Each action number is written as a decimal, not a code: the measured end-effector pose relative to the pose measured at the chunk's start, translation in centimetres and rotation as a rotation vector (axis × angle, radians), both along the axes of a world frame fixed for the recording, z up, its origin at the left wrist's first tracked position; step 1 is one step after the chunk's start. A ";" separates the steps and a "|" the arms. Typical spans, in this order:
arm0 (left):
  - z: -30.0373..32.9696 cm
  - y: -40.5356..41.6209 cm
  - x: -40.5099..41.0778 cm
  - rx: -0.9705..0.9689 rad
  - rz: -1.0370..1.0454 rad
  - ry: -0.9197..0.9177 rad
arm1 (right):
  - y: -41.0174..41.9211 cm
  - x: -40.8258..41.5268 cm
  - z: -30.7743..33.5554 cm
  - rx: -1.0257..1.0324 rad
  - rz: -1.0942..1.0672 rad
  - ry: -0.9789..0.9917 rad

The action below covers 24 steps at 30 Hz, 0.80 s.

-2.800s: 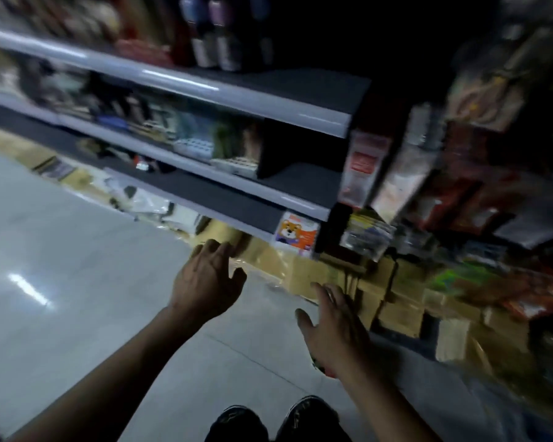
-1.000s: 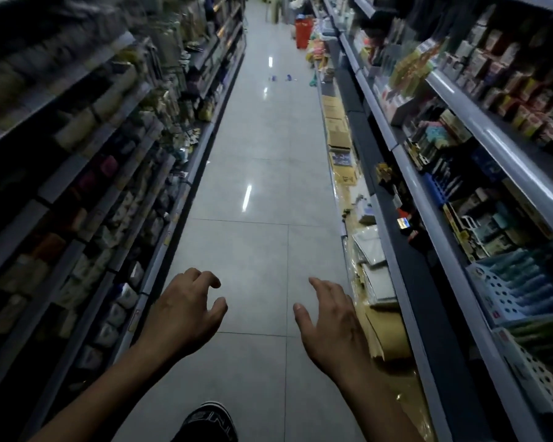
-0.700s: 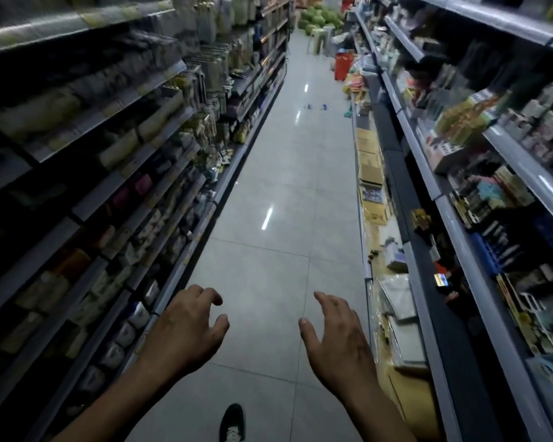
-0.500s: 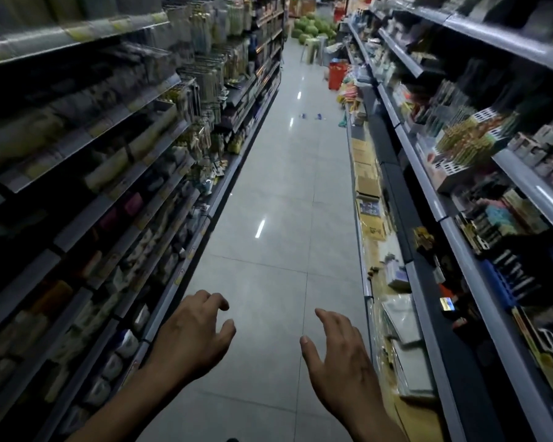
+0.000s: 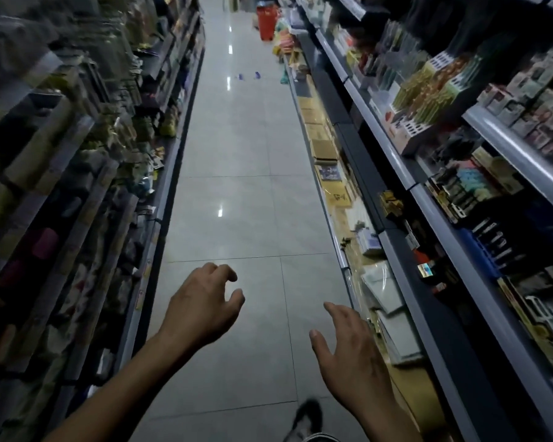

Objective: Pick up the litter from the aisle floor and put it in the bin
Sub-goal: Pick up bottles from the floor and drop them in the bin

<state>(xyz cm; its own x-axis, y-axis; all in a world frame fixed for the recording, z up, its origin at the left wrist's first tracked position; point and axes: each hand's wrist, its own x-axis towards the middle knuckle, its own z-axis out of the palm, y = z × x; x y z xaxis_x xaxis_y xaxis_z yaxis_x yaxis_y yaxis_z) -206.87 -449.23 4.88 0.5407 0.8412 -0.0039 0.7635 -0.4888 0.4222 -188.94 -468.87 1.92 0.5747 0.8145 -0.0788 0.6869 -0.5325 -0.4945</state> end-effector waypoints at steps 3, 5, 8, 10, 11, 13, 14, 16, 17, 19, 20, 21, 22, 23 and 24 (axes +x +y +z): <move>-0.6 3.1 4.4 -0.003 -0.049 0.003 | 2.3 3.5 -0.9 0.003 -0.038 0.004; -1.0 5.3 7.9 -0.009 -0.067 0.015 | 4.2 6.5 -1.6 -0.004 -0.066 0.032; -1.0 7.7 11.4 -0.020 -0.070 0.026 | 7.0 9.9 -1.9 -0.002 -0.076 0.060; -0.9 9.8 14.0 -0.029 -0.067 0.043 | 9.5 13.0 -2.2 -0.009 -0.072 0.072; -0.8 10.7 15.1 -0.032 -0.057 0.050 | 10.9 14.4 -2.2 -0.011 -0.064 0.075; -0.7 12.7 16.9 -0.033 -0.027 0.062 | 14.0 17.2 -2.3 -0.018 -0.036 0.089; -0.7 13.6 17.5 -0.034 -0.005 0.065 | 15.5 18.4 -2.3 -0.021 -0.019 0.092; -0.6 15.3 18.2 -0.053 0.044 0.067 | 18.7 20.3 -2.1 -0.022 0.027 0.095; -0.6 16.2 18.4 -0.063 0.066 0.070 | 20.4 21.2 -1.9 -0.024 0.058 0.090; -0.7 18.0 18.4 -0.080 0.105 0.078 | 24.0 22.6 -1.7 -0.022 0.119 0.077; -0.8 19.0 18.3 -0.087 0.128 0.078 | 25.8 23.2 -1.6 -0.022 0.145 0.077; -0.9 20.0 18.1 -0.090 0.153 0.078 | 27.6 23.6 -1.6 -0.021 0.171 0.078; -1.1 21.1 17.9 -0.090 0.182 0.080 | 29.5 24.0 -1.5 -0.017 0.197 0.076; -1.3 22.3 17.7 -0.091 0.209 0.086 | 31.3 24.3 -1.5 -0.013 0.223 0.070; -1.5 23.5 17.5 -0.094 0.234 0.092 | 33.2 24.7 -1.5 -0.012 0.246 0.064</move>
<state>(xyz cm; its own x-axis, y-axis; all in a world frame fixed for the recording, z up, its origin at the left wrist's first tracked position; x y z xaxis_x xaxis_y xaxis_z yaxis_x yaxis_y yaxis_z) -189.39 -425.75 3.35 0.3256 0.9368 -0.1277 0.8881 -0.2568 0.3812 -164.28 -435.64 0.42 0.3530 0.9280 -0.1193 0.7638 -0.3595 -0.5360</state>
